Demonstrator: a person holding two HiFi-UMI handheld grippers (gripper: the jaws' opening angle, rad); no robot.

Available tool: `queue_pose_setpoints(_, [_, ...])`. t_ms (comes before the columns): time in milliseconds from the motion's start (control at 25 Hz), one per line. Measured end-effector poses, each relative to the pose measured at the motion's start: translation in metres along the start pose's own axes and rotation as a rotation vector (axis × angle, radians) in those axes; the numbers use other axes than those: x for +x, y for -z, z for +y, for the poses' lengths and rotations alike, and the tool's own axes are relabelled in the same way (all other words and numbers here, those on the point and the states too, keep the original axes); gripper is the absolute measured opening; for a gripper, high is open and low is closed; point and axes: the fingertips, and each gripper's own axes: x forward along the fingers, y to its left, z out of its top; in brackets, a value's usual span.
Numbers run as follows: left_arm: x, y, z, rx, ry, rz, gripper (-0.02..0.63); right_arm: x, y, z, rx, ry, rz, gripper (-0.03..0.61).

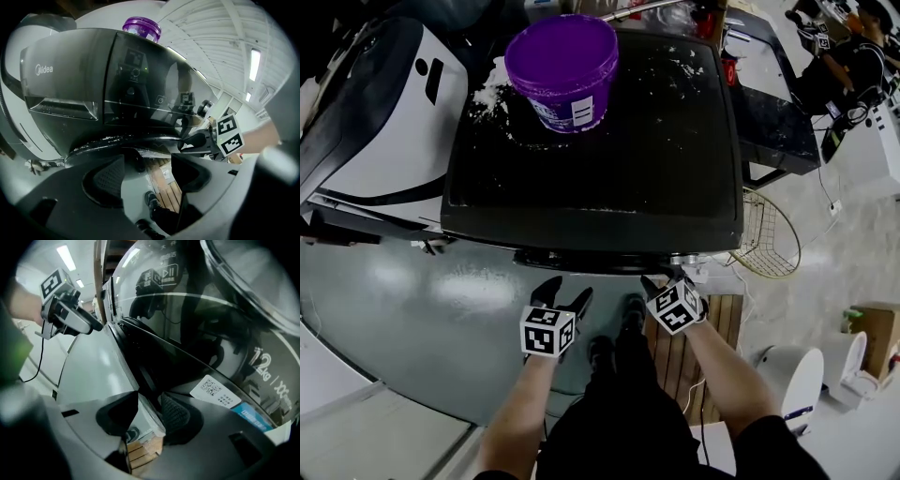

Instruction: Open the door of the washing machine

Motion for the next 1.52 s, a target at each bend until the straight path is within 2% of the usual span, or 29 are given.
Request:
queue_pose_setpoints(280, [-0.003,0.007,-0.003,0.029,0.000,0.020,0.325,0.004,0.002,-0.001,-0.095,0.047,0.019,0.163])
queue_pose_setpoints(480, [-0.007,0.016,-0.012,0.035,0.003,0.022,0.325,0.004,0.003,-0.001,-0.101,0.059,0.030,0.156])
queue_pose_setpoints(680, [-0.009,0.031,-0.022,0.026,0.007,0.029,0.325,0.003,0.004,-0.001,-0.086,0.019,0.068,0.143])
queue_pose_setpoints(960, [-0.006,0.054,-0.036,0.008,0.029,0.044,0.325,0.002,0.006,0.000,-0.098,0.016,0.089,0.133])
queue_pose_setpoints(1080, [-0.006,0.047,-0.029,0.005,0.021,0.030,0.325,0.004,0.006,-0.001,-0.121,0.027,0.095,0.146])
queue_pose_setpoints(1360, [-0.005,0.031,-0.015,-0.024,0.009,-0.005,0.325,0.013,0.011,-0.003,-0.203,0.122,0.120,0.156])
queue_pose_setpoints(1520, [-0.011,0.028,-0.014,-0.043,-0.005,-0.025,0.325,0.011,0.012,0.000,-0.195,0.100,0.136,0.143])
